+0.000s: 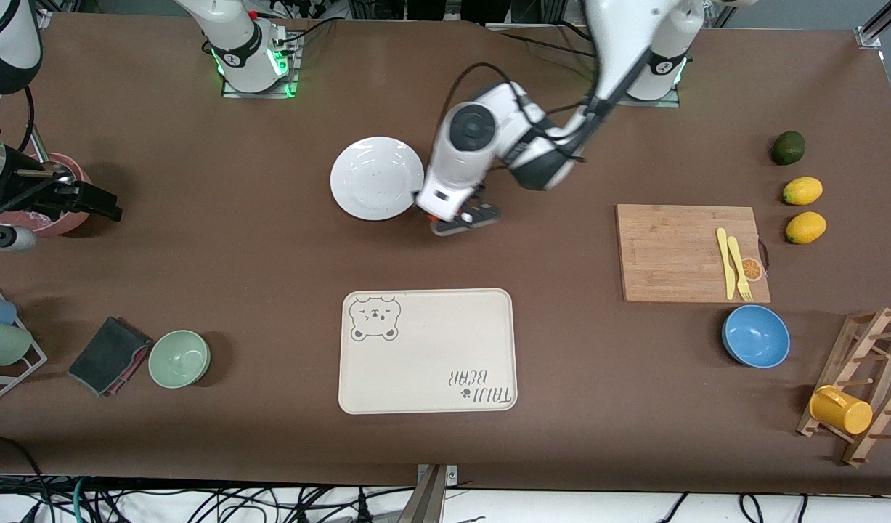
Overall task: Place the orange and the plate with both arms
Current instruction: 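Carry the orange with the left gripper and release it onto the white plate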
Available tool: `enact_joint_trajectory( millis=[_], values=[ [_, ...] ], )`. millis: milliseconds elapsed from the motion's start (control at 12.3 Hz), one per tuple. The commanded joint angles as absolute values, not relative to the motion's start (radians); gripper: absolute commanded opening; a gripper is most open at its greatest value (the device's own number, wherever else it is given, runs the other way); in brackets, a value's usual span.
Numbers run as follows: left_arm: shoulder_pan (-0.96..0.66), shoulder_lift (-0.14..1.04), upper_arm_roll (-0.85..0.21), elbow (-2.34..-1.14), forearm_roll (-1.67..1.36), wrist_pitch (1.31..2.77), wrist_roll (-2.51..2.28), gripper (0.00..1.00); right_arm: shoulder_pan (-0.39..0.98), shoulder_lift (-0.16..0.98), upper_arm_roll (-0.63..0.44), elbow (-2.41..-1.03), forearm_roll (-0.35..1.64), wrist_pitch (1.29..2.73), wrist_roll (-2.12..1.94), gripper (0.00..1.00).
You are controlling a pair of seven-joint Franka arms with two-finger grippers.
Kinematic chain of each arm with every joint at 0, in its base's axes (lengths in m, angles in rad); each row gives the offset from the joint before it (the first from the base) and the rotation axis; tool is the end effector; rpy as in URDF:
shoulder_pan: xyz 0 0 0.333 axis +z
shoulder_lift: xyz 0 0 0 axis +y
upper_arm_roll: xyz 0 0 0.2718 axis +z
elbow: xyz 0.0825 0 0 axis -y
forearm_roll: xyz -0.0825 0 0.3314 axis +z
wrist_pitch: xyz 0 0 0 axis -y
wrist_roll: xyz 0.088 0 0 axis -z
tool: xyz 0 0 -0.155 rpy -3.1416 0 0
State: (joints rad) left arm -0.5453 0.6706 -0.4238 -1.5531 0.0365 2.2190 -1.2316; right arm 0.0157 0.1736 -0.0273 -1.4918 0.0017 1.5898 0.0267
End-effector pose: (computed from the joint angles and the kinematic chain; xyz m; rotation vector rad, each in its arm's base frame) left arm 0.3868 -0.5096 0.2346 2.9401 0.4900 -0.2675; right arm 0.5419 -0.0051 0.4761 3.1352 -0.0598 -0.1184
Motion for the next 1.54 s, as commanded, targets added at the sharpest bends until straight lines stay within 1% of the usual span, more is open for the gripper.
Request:
enact_joint_trajectory(
  millis=[0,162,243,405,567,729,891,1215,1458],
  values=[
    [-0.678,0.807,-0.411,-1.408,0.02,2.271,-1.32,0.0,0.011,0.166,-0.023,-1.493,-0.005,1.589,0.026,1.0],
    [-0.747,0.847,-0.41,-1.382,0.023,2.313,-1.361,0.0,0.009,0.166,-0.025,-1.493,-0.005,1.589,0.026,1.0],
    [-0.773,0.873,-0.403,-1.375,0.031,2.325,-1.359,0.08,0.008,0.166,-0.026,-1.493,-0.005,1.589,0.026,1.0],
    [-0.784,0.891,-0.379,-1.373,0.035,2.352,-1.354,1.0,0.008,0.166,-0.026,-1.493,-0.005,1.589,0.026,1.0],
    [-0.766,0.861,-0.377,-1.373,0.035,2.31,-1.358,1.0,0.009,0.166,-0.026,-1.493,-0.002,1.589,0.026,1.0],
    [-0.68,0.81,-0.39,-1.365,0.031,2.18,-1.353,1.0,0.009,0.166,-0.026,-1.493,-0.002,1.589,0.028,1.0],
    [-0.615,0.723,-0.388,-1.368,0.028,2.067,-1.35,1.0,0.009,0.166,-0.026,-1.493,-0.002,1.589,0.028,1.0],
    [-0.386,0.626,-0.391,-1.368,0.023,1.847,-1.136,1.0,0.006,0.166,-0.026,-1.493,0.0,1.589,0.028,1.0],
    [-0.179,0.591,-0.393,-1.367,0.023,1.745,-0.866,1.0,0.006,0.169,-0.026,-1.493,-0.012,1.592,0.026,1.0]
  ],
)
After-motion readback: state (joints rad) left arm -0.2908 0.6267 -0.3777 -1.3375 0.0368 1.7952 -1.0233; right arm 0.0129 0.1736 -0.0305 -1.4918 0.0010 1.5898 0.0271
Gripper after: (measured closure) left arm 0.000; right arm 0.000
